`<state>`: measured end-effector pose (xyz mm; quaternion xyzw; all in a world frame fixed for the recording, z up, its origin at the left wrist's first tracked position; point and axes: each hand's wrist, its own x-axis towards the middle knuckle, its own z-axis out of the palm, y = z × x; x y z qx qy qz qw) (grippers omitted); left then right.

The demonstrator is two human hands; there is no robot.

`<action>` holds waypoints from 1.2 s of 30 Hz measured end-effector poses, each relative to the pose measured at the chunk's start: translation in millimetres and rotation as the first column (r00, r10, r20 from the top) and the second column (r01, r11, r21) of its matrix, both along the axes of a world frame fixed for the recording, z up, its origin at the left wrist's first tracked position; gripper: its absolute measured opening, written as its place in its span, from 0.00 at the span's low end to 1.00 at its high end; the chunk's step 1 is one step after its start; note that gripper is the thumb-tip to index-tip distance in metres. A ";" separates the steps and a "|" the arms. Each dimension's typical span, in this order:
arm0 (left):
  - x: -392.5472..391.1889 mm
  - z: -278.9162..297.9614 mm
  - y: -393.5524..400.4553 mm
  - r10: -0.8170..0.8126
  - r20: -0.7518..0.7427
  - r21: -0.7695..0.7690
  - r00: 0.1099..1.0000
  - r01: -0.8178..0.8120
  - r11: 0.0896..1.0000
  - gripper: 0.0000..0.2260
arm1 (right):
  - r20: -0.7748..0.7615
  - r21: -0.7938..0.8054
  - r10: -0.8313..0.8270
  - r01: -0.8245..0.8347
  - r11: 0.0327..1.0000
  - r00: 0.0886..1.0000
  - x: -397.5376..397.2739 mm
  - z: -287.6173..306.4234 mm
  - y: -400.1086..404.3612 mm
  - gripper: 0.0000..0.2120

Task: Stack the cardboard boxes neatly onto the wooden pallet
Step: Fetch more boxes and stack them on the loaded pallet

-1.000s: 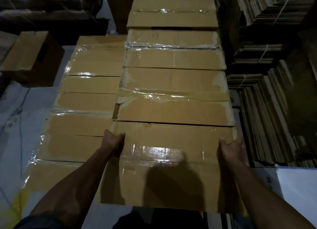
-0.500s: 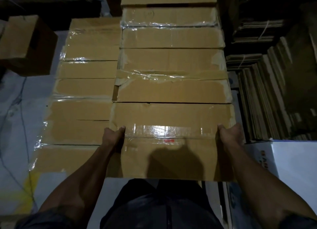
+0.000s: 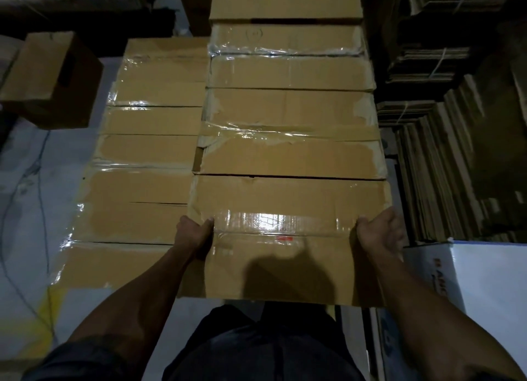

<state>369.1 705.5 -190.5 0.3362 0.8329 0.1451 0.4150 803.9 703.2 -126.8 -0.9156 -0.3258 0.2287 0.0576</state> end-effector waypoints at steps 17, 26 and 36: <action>-10.6 127.8 -142.2 -0.542 -0.386 -0.044 0.747 0.572 0.819 0.17 | -0.167 -0.030 0.629 -0.642 0.766 0.759 -166.5 74.5 -135.2 0.25; -66.9 142.4 -228.7 -0.510 -0.423 0.011 0.749 0.567 0.824 0.25 | -0.148 0.016 0.754 -0.760 0.649 0.641 -242.6 84.3 -183.5 0.28; -106.9 137.7 -304.0 -0.337 -0.404 0.029 0.850 0.380 0.925 0.22 | -0.159 -0.024 0.897 -0.910 0.415 0.413 -306.0 82.8 -204.9 0.27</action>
